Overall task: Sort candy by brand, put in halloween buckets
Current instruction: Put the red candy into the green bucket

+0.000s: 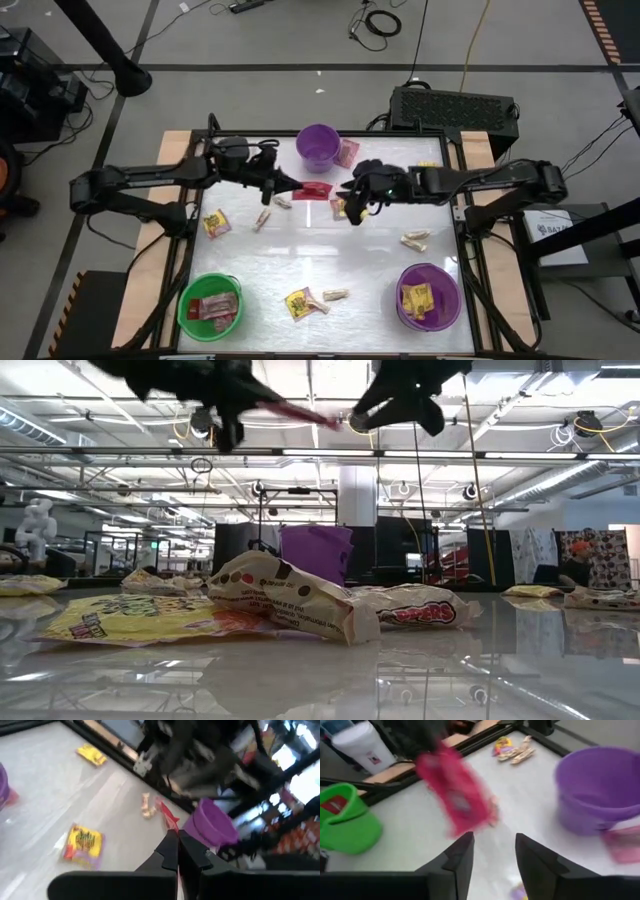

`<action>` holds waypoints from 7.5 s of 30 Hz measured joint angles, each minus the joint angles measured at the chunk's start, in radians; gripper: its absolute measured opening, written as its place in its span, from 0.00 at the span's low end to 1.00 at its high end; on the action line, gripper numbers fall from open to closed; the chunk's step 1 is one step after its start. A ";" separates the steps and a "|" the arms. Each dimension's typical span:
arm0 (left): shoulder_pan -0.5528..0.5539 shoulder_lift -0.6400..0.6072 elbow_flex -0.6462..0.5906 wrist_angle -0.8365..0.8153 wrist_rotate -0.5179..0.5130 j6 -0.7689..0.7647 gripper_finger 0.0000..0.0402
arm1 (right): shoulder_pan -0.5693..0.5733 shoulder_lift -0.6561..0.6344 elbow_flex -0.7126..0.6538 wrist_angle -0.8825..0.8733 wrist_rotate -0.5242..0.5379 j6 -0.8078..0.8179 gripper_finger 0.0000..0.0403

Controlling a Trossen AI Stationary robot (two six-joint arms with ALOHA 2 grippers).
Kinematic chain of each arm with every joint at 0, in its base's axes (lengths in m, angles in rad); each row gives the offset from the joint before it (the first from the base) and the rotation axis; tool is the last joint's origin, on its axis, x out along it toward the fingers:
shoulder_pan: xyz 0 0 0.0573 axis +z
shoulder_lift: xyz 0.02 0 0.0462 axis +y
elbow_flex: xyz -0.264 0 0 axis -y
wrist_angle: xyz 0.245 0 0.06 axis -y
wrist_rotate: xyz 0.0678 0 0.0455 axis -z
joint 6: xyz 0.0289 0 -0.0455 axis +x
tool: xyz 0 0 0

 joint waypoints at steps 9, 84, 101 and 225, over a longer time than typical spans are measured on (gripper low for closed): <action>-0.131 -0.094 0.296 -0.796 -0.010 0.221 0.00 | -0.154 -0.065 0.001 -0.174 -0.024 -0.094 0.39; -1.018 -0.157 0.074 -0.933 -0.192 -0.618 0.02 | -0.484 0.619 0.002 0.157 -0.090 -0.199 0.39; -1.014 -0.136 0.074 -0.929 -0.127 -0.620 0.32 | -0.484 0.620 0.001 0.154 -0.097 -0.199 0.39; -0.179 0.101 -0.104 0.038 -0.237 0.908 0.02 | 0.036 0.305 -0.001 0.369 -0.155 0.380 0.00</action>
